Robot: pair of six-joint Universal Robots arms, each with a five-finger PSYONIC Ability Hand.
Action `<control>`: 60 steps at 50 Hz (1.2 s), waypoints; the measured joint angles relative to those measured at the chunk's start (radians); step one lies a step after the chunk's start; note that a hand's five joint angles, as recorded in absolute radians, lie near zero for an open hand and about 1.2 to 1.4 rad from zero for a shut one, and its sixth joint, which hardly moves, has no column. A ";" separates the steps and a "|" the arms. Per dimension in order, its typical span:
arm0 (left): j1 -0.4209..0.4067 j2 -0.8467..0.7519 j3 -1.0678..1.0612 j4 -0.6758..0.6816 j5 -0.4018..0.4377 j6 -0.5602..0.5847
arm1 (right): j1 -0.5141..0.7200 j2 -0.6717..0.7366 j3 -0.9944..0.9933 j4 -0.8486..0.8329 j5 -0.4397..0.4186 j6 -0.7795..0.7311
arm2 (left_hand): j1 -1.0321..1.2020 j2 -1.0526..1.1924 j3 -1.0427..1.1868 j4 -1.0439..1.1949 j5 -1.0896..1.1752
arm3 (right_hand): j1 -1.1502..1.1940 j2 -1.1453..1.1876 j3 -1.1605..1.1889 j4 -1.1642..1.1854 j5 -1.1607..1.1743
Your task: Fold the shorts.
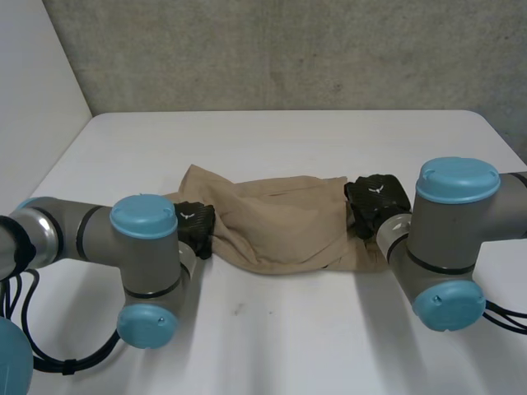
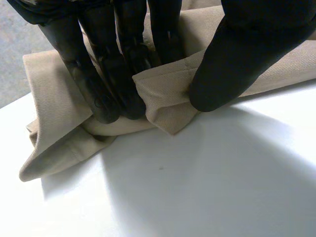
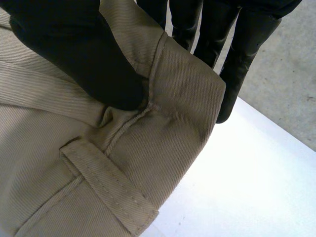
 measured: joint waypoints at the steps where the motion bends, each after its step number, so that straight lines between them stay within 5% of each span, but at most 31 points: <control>1: 0.001 0.003 -0.001 -0.001 0.002 0.004 | -0.001 -0.001 0.000 0.001 0.000 0.000 | 0.000 0.000 0.000 0.000 0.000 | 0.000 0.000 0.000 0.000 0.000; 14: 0.050 0.248 -0.092 -0.060 0.016 0.032 | -0.011 -0.089 0.001 0.076 -0.013 -0.057 | 0.000 0.002 0.005 0.000 0.000 | 0.000 0.000 0.000 0.005 0.000; 23: 0.089 0.641 -0.274 -0.289 0.107 0.096 | -0.011 -0.278 0.063 0.294 -0.058 -0.228 | 0.000 0.003 0.005 0.000 0.000 | 0.000 0.000 0.000 0.005 0.000; 38: 0.053 0.991 -0.422 -0.649 0.186 0.216 | -0.012 -0.604 0.263 0.586 -0.147 -0.469 | 0.000 0.004 0.005 0.004 0.000 | 0.000 0.000 0.000 0.005 0.000; 50: -0.058 1.101 -0.483 -0.843 0.240 0.215 | -0.038 -0.695 0.408 0.696 -0.206 -0.647 | 0.000 0.005 0.009 0.004 0.000 | 0.000 0.000 0.000 0.005 0.000; 60: 0.007 1.028 -0.490 -0.738 0.235 0.231 | -0.090 -0.614 0.386 0.622 -0.234 -0.647 | 0.000 0.005 0.009 0.004 0.000 | 0.000 0.000 0.000 0.005 0.000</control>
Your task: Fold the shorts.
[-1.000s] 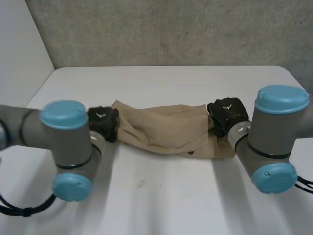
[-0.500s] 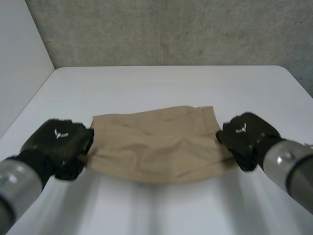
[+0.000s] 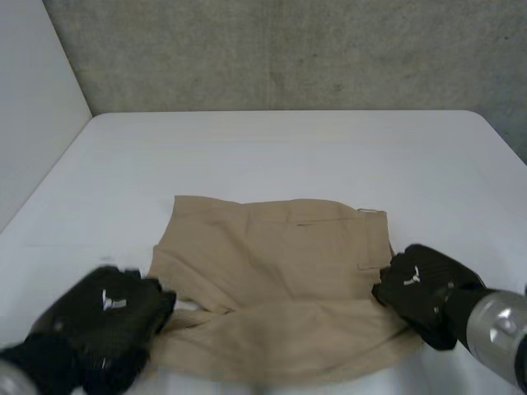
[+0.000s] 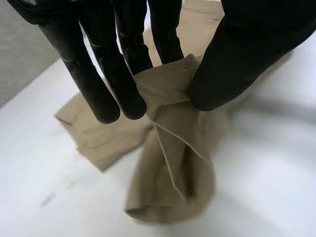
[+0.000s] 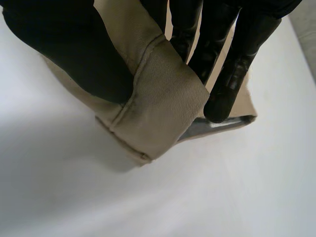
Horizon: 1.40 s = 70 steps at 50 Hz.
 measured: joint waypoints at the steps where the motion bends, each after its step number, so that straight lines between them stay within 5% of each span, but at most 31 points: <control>1: 0.015 -0.015 0.003 0.025 0.000 0.007 | 0.000 0.012 -0.009 -0.015 -0.002 0.007 | 0.000 0.000 0.000 0.000 0.000 | 0.000 0.000 0.000 0.000 0.000; 16: 0.109 -0.349 0.142 0.360 -0.012 0.106 | 0.017 0.280 -0.233 -0.175 0.002 0.202 | 0.000 0.000 0.000 0.000 0.000 | 0.000 0.000 0.000 0.000 0.000; 24: 0.105 -0.486 0.214 0.388 -0.057 0.097 | 0.017 0.359 -0.291 -0.191 0.019 0.245 | 0.000 0.000 0.000 0.000 0.000 | 0.000 0.000 0.000 0.000 0.000; 30: 0.100 -0.470 0.184 0.379 -0.068 0.095 | 0.010 0.351 -0.264 -0.193 0.023 0.250 | 0.000 0.000 0.000 0.000 0.000 | -0.007 -0.110 -0.116 -0.125 -0.092; 44: 0.087 -0.379 0.120 0.374 -0.065 0.093 | -0.002 0.307 -0.226 -0.215 0.021 0.263 | 0.000 0.000 0.000 0.000 0.000 | -0.432 -0.552 -0.567 -0.580 -0.558; 70: 0.096 -0.354 0.120 0.349 -0.066 0.092 | -0.031 0.264 -0.121 -0.257 0.004 0.302 | 0.000 0.000 0.000 0.000 0.000 | -0.330 -0.416 -0.424 -0.434 -0.441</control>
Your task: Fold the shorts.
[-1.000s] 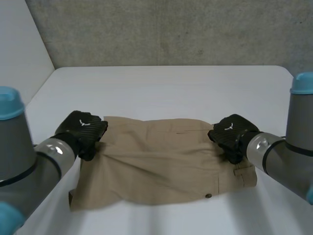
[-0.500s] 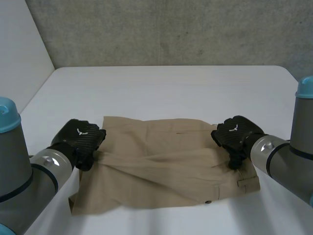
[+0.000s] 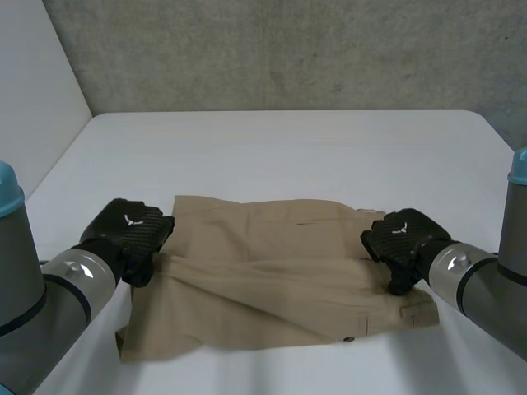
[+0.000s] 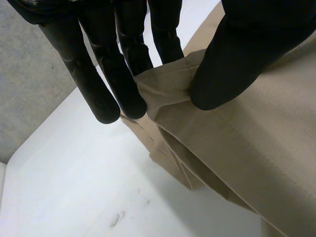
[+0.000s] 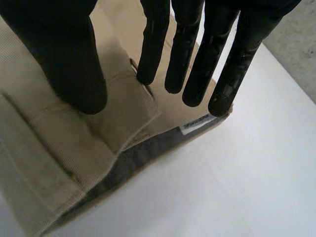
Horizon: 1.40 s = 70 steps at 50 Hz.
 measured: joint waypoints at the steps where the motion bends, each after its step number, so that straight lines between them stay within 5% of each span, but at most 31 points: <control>1: 0.001 0.000 -0.001 0.000 0.000 0.000 | -0.003 0.000 0.004 0.000 -0.001 0.000 | 0.000 0.000 0.000 0.000 0.000 | 0.000 0.000 0.000 0.000 0.000; 7: 0.001 0.007 -0.014 0.000 -0.001 -0.001 | -0.024 -0.001 0.019 0.001 -0.016 -0.001 | 0.000 0.000 0.000 0.000 0.000 | 0.272 0.419 0.417 0.426 0.387; 16: -0.003 0.064 -0.048 -0.027 -0.001 -0.001 | -0.052 -0.063 0.041 0.013 -0.028 -0.002 | 0.000 0.000 0.000 0.000 0.000 | 0.272 0.420 0.420 0.431 0.411; 29: -0.023 0.415 -0.134 -0.328 0.083 0.001 | -0.088 -0.458 0.218 0.338 -0.082 -0.223 | 0.000 0.000 0.000 0.000 0.000 | 0.310 0.420 0.420 0.431 0.420; 38: -0.025 0.467 -0.163 -0.362 0.127 -0.001 | -0.145 -0.498 0.227 0.323 -0.150 -0.266 | 0.000 0.001 0.003 0.000 0.000 | 0.310 0.420 0.420 0.431 0.420; 46: 0.010 0.381 -0.147 -0.242 0.125 0.000 | -0.156 -0.398 0.186 0.214 -0.188 -0.193 | 0.000 0.001 0.003 0.000 0.000 | 0.317 0.420 0.420 0.431 0.420; 56: 0.048 0.080 -0.024 0.057 0.109 0.008 | -0.140 -0.086 -0.028 0.062 -0.179 -0.052 | 0.000 0.001 0.003 0.000 0.000 | 0.320 0.420 0.420 0.432 0.420; 70: 0.052 -0.419 0.361 0.170 0.013 0.014 | -0.015 0.299 -0.434 0.004 -0.016 0.015 | 0.000 0.001 0.003 0.000 0.000 | 0.341 0.420 0.424 0.432 0.435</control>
